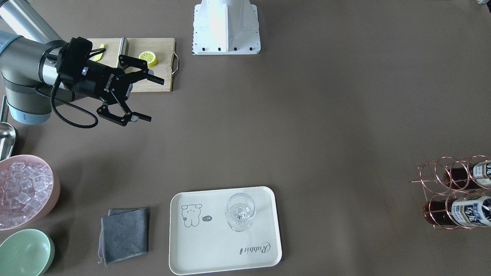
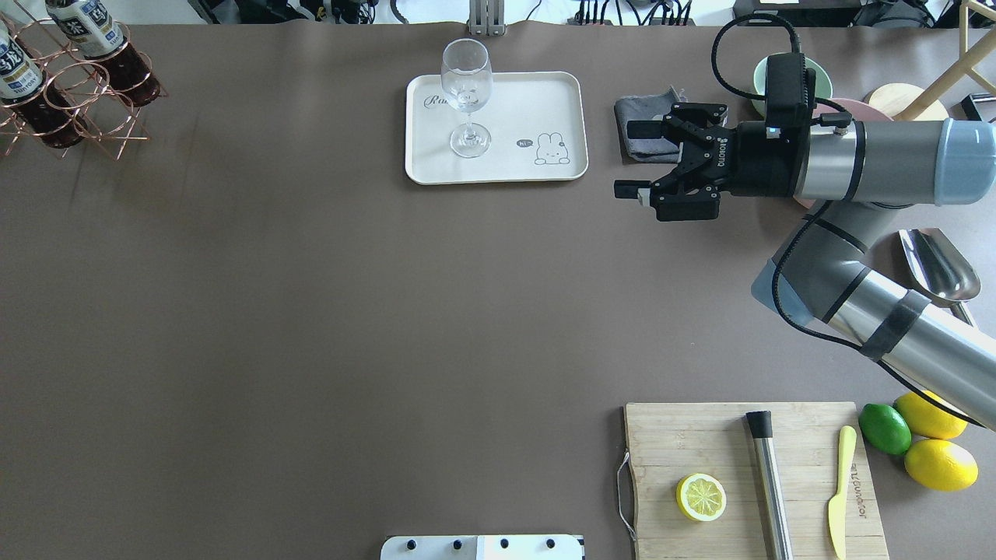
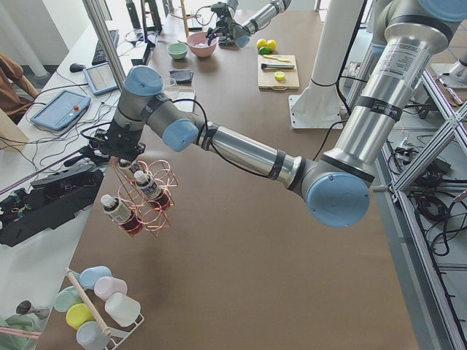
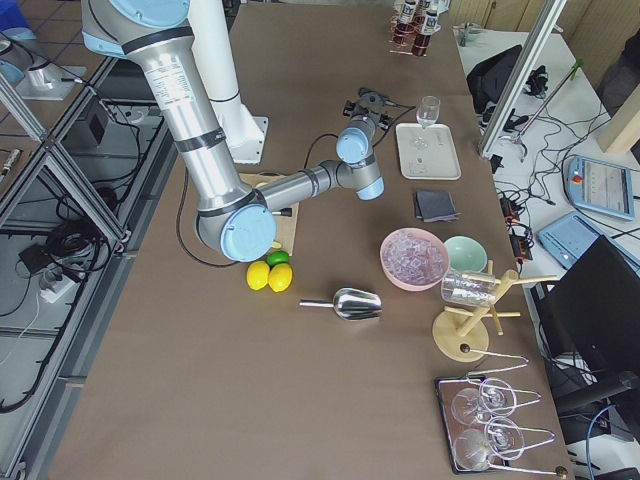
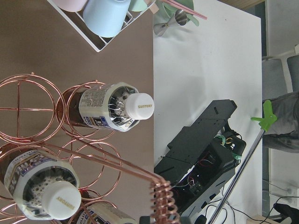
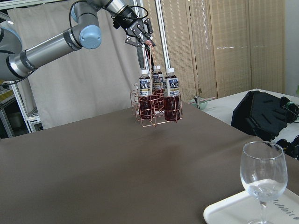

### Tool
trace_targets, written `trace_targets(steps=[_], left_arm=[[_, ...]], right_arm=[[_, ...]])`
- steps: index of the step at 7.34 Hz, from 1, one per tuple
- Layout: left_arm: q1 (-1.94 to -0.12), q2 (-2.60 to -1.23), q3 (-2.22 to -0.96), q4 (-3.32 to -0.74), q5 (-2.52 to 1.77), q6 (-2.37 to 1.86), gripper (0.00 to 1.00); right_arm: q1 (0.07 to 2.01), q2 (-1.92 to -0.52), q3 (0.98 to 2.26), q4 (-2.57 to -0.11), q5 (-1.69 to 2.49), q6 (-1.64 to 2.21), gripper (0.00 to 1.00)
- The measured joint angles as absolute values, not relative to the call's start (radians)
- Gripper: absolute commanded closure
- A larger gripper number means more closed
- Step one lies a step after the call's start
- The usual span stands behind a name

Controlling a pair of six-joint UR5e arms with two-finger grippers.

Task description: Take tea from basket to plate

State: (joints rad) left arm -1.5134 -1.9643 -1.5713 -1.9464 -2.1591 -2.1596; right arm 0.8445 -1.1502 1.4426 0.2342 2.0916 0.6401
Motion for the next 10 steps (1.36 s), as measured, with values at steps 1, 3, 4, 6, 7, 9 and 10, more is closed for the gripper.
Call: trace_targets(steps=[1,3,4,6,7,9,10], left_arm=[[-1.514,-1.902,-1.699,-1.903,-2.156,-2.212,1.0],[-1.503,-1.836,-1.95,-1.732,-2.135,-2.314,1.0],[-1.488,-1.833,-2.035,-1.625,-2.115,-2.323,1.0],[-1.439,-1.841,-2.129,-1.506,-2.103,-2.369,1.0],[-1.384,-1.856,-2.162,-1.467,-2.09,-2.441,1.0],[-1.261,-1.933,-2.21,-1.343,-1.999,-2.573,1.0],[-1.199,-2.017,-2.211,-1.26,-1.971,-2.623,1.0]], right_arm=[[0.845,-1.153,1.446,0.234,2.092,0.64,0.0],[0.846,-1.157,1.448,0.235,2.092,0.64,0.0],[0.847,-1.158,1.448,0.235,2.092,0.64,0.0],[0.848,-1.159,1.448,0.235,2.091,0.641,0.0],[0.848,-1.16,1.448,0.235,2.09,0.64,0.0],[0.848,-1.16,1.447,0.235,2.089,0.638,0.0],[0.848,-1.161,1.447,0.235,2.09,0.638,0.0]])
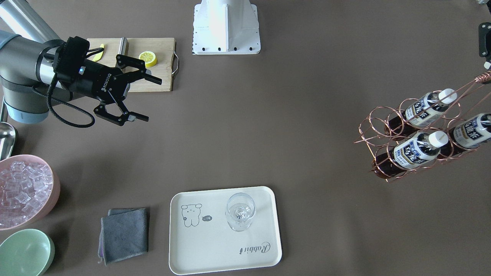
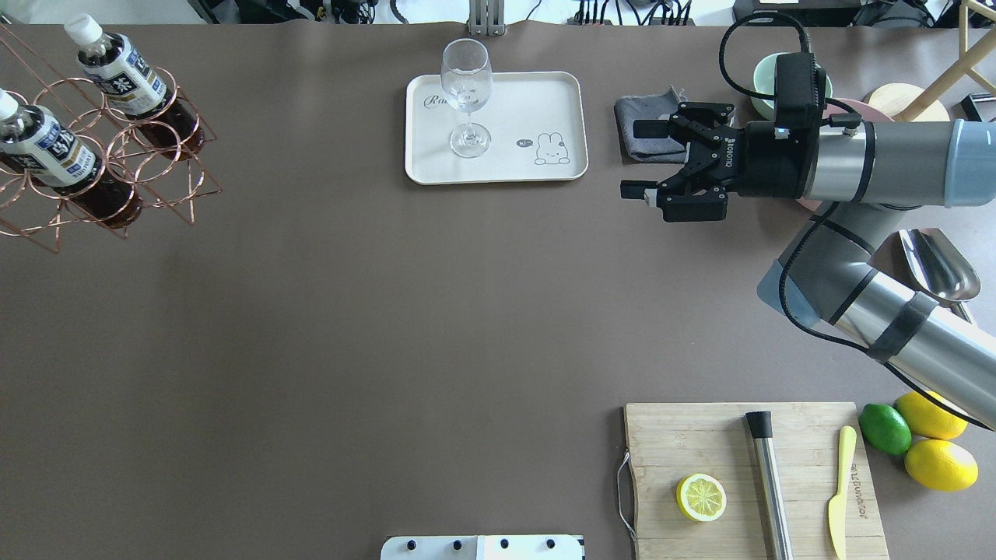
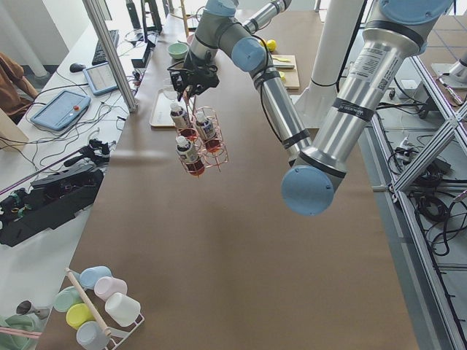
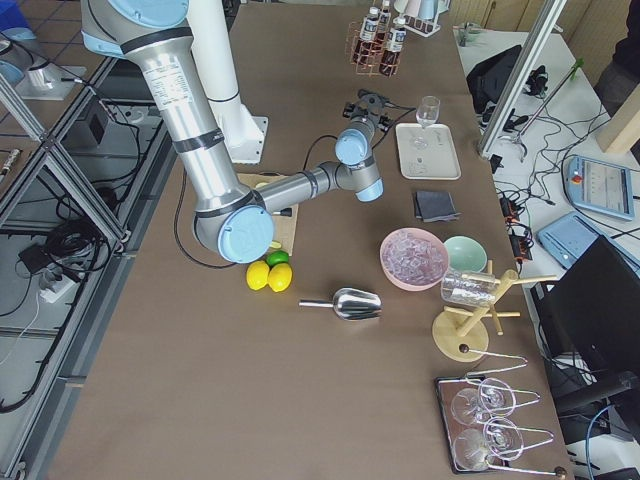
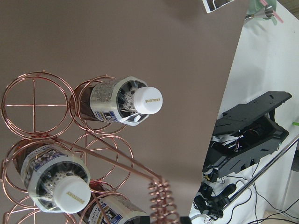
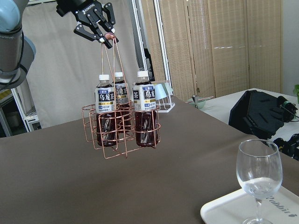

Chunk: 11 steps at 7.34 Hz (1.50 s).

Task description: Take tea from basket to plate

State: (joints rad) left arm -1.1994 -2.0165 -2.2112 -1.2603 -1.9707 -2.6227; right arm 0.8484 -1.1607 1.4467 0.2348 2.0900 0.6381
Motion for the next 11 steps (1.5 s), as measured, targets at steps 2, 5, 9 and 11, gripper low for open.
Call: trace_targets(steps=[2,5,9,11], left_arm=[[-1.076,-2.185,-2.198,-1.126,-1.948,-2.674,1.0],[-0.853,-2.317,-2.17,-1.083,-1.866,-2.729,1.0],[-0.632,-2.49,-2.055,-1.081,-1.712,-2.869,1.0],[-0.551,-2.537,-2.021,-1.082,-1.65,-2.901,1.0]], right_arm=[[0.849,-1.166,1.447,0.236,2.091,0.637,0.0],[0.85,-1.177,1.448,0.245,2.092,0.634,0.0],[0.85,-1.202,1.445,0.294,2.09,0.634,0.0],[0.853,-1.22,1.445,0.322,2.088,0.637,0.0]])
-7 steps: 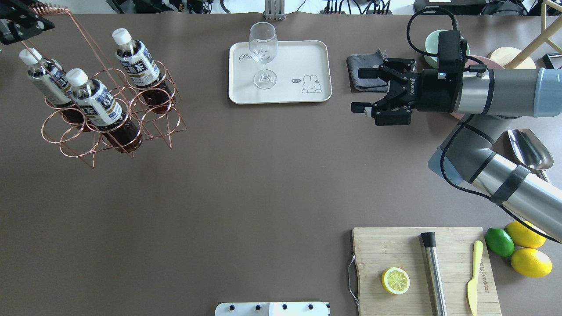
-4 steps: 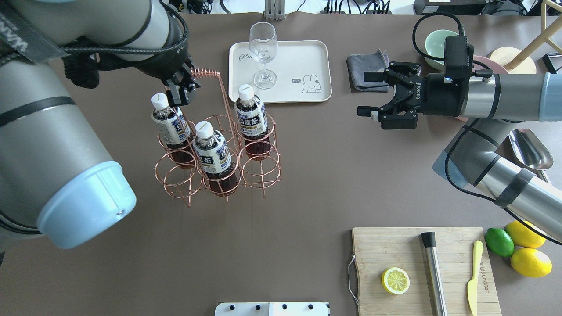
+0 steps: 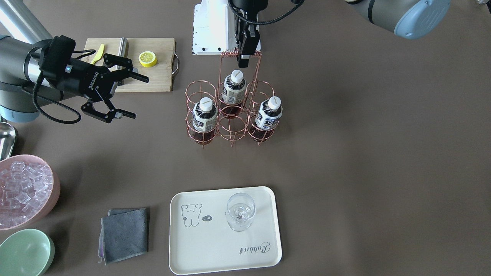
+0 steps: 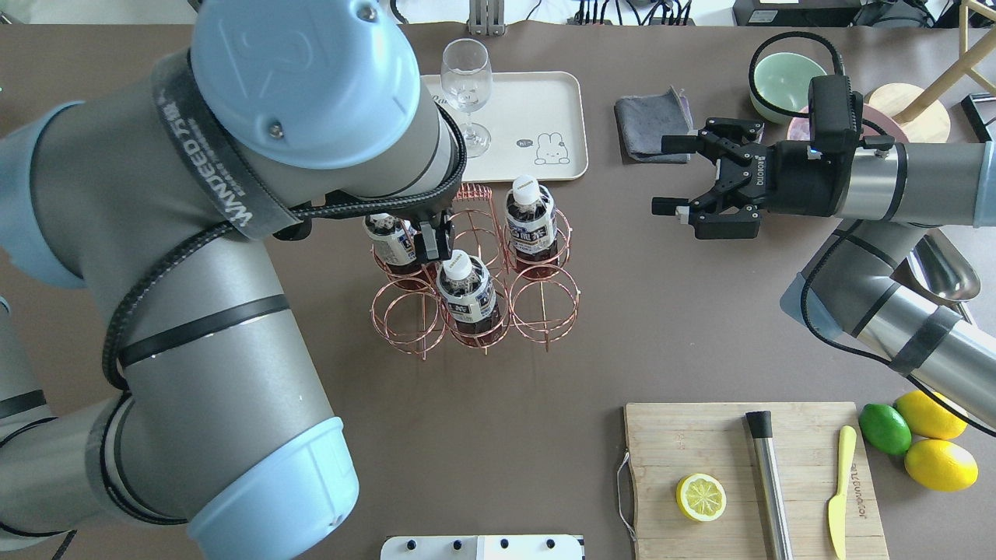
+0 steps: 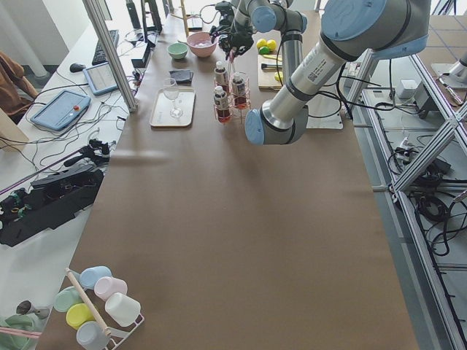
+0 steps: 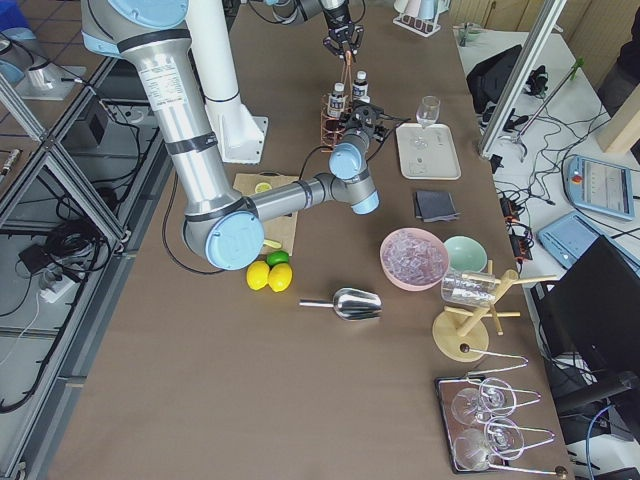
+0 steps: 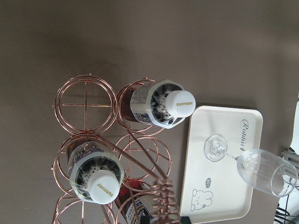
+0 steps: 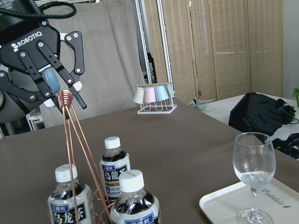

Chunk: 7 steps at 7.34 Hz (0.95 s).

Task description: Take tea from basket to plate

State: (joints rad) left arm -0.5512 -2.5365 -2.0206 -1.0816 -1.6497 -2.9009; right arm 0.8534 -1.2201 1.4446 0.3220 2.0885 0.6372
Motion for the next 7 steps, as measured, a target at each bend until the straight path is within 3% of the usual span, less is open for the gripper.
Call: trace_targets(steps=[7], left_arm=[[-0.466,-2.57,-1.953,-1.104,-1.547,-2.933,1.0]], right_arm=[[0.858,-1.219,1.444,0.325,2.084,0.639,0.0]])
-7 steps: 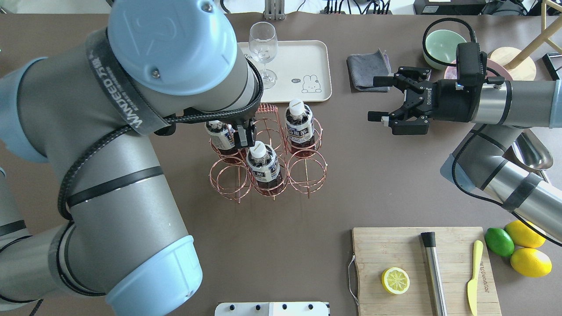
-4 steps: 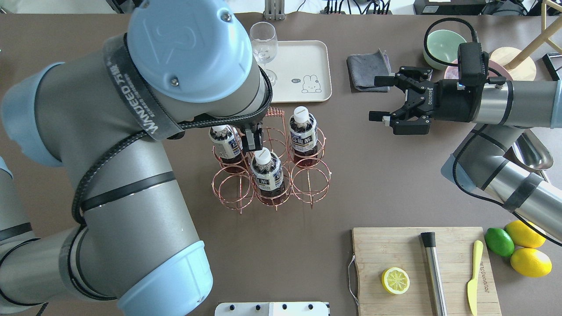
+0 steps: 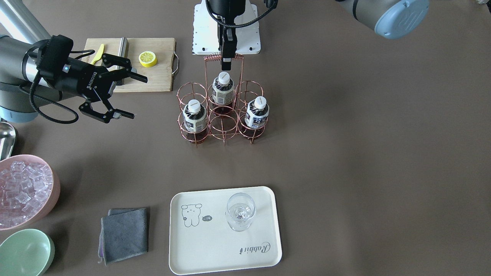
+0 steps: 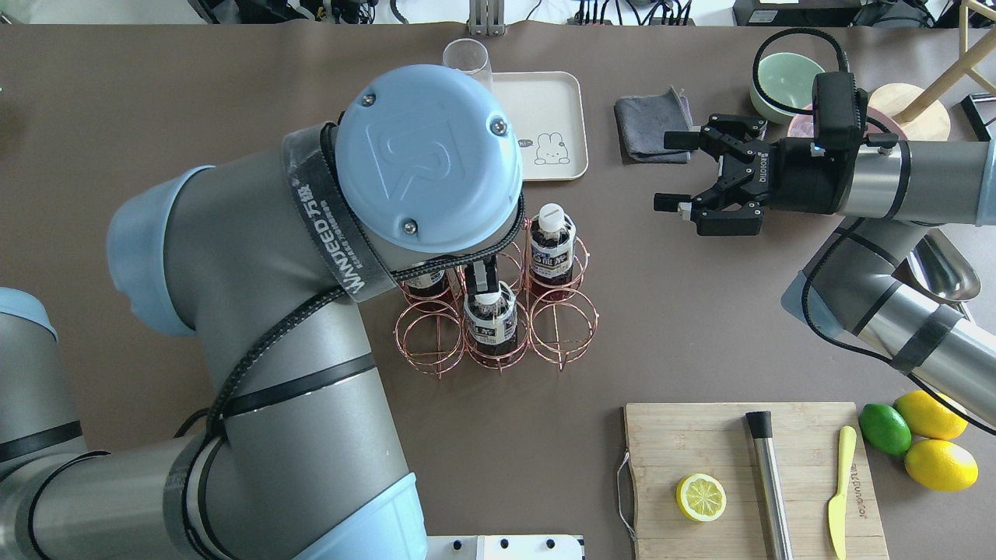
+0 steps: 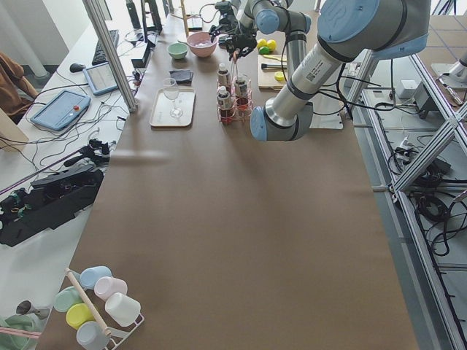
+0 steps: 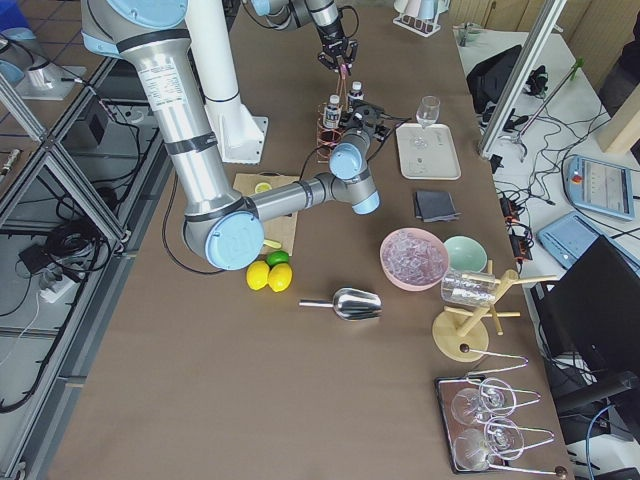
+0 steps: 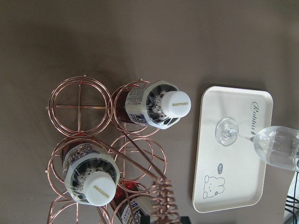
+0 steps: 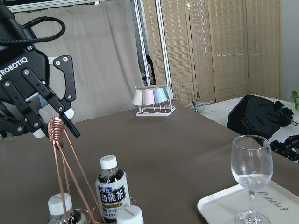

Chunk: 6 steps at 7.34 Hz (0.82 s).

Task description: Take tea from basket to plate

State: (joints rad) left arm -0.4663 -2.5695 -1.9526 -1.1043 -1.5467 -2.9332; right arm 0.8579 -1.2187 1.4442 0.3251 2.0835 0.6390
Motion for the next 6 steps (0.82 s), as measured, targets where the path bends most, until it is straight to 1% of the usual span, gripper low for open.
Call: trace_targets(steps=[6], left_arm=[[-0.437,-2.573,-1.935,-1.118,-1.497,-2.929,1.0]], right_arm=[[0.812,-1.201,1.446,0.312,2.082,0.638,0.0]])
